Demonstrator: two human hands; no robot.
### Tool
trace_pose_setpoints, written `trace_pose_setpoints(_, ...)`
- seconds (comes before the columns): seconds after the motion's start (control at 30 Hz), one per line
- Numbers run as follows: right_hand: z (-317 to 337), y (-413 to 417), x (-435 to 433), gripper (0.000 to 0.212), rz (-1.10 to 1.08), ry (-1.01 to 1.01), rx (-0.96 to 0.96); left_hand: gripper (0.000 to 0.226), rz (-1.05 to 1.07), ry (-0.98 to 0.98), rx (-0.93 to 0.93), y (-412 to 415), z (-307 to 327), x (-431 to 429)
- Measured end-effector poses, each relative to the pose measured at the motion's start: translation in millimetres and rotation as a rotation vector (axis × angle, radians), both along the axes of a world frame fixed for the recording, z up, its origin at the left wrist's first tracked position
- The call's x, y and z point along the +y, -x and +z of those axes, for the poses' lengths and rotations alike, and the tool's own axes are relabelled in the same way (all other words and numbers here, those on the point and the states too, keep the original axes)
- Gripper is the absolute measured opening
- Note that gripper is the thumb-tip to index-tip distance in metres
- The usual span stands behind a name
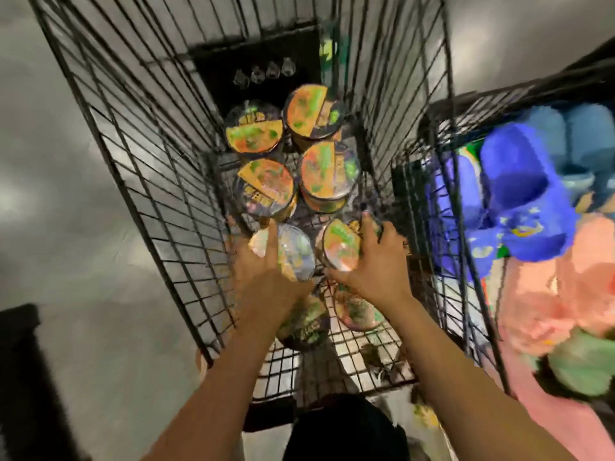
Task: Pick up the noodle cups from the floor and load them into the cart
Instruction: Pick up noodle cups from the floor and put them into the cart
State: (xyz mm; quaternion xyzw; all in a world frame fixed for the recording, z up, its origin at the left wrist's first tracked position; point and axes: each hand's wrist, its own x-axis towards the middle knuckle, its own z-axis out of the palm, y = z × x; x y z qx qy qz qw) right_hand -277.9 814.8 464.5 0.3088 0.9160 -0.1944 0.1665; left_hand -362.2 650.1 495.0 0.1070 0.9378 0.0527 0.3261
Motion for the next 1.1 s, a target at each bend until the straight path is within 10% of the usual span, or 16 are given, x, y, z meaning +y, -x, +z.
trace_pose_setpoints(0.57,44.1,-26.1,-7.3,0.11,-0.112,-0.026,-0.014,0.109,-0.155,-0.006,0.045,-3.3,16.9,-16.9)
trace_pose_setpoints(1.1,118.5,-202.1,-252.6,0.059,-0.73,-0.348,0.017,0.081,-1.335,-0.116,0.161,-106.4,100.7,-122.3)
